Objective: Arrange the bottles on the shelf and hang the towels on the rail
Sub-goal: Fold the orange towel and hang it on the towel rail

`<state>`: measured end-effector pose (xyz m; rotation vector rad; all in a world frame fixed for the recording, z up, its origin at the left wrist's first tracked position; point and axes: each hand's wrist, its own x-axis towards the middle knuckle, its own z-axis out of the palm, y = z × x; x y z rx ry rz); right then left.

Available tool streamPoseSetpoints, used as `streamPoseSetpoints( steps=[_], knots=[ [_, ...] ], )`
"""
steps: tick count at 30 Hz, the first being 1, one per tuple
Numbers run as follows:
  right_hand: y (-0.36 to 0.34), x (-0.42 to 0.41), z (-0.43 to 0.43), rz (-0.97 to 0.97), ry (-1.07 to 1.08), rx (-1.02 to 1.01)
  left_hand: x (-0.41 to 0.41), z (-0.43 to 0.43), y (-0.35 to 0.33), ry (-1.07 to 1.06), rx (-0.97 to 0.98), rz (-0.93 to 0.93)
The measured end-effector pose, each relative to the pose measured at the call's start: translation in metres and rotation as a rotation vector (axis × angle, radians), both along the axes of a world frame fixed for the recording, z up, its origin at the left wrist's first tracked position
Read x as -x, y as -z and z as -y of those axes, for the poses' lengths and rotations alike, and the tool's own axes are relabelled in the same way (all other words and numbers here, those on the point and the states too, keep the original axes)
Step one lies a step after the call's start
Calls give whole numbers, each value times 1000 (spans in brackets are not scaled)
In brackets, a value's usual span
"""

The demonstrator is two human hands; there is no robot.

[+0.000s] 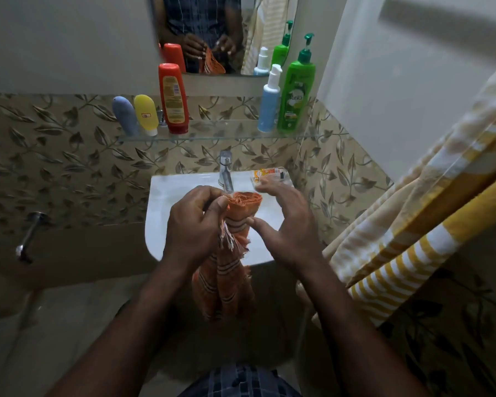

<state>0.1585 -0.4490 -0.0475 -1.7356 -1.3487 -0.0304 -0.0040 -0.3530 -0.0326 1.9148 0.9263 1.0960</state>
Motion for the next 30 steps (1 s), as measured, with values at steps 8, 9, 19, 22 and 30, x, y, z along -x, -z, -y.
streamPoseSetpoints(
  steps=[8, 9, 19, 22, 30],
  knots=[
    [2, -37, -6, 218, -101, 499, 10, -7, -4, 147, 112, 62],
    [1, -34, -6, 230, -121, 550, 10, -7, -5, 140, 122, 66],
    [-27, -25, 6, 402, -31, 712, 27, -31, 8, -38, 108, -33],
    [-34, -23, 8, 415, 27, 685, 27, -32, 13, -24, 125, 8],
    [-34, -15, 17, 367, -23, 409, 25, -37, 13, -31, 195, 58]
  ],
)
